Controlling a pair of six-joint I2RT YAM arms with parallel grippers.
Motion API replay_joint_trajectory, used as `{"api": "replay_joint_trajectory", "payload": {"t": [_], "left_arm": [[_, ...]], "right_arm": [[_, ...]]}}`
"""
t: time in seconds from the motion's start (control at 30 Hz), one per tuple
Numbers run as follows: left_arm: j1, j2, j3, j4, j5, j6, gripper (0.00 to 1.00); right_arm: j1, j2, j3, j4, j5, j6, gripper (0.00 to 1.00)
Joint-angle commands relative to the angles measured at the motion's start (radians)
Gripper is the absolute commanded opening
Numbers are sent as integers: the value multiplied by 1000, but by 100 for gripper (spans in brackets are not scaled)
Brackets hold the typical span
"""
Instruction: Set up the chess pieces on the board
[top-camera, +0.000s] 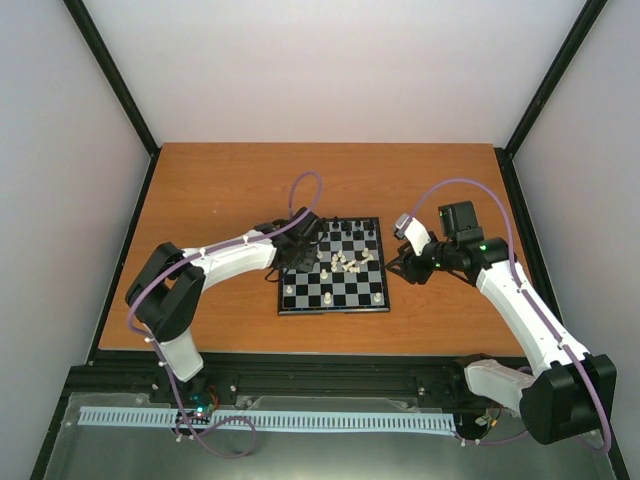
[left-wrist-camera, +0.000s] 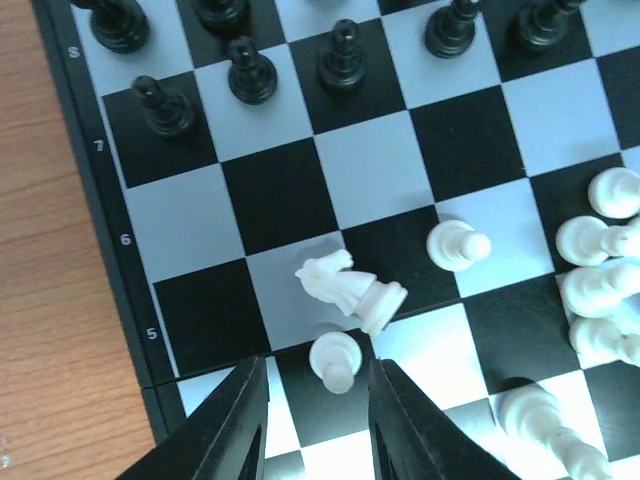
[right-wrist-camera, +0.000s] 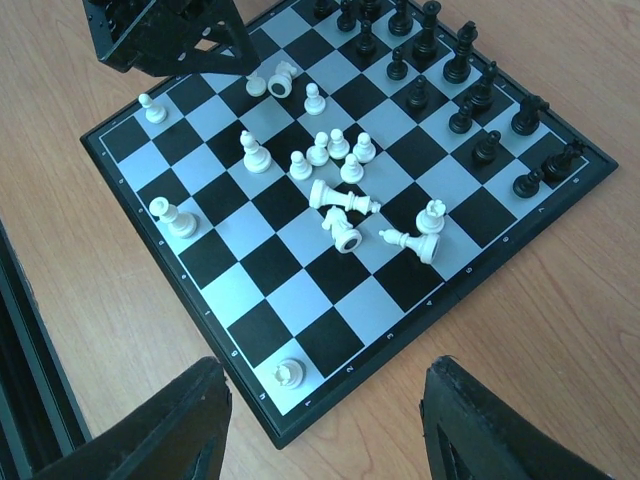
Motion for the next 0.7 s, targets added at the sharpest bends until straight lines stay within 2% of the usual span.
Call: {"api": "replay_joint_trajectory", "payload": {"t": [0.0, 0.67], "left_arm": [[3, 1, 24, 25, 74, 34, 29], [2, 73, 48, -2, 35, 18, 14]], "right_arm": [[-3, -3, -11, 7, 2, -15, 54], [-3, 10, -14, 1, -2, -20, 54]]}}
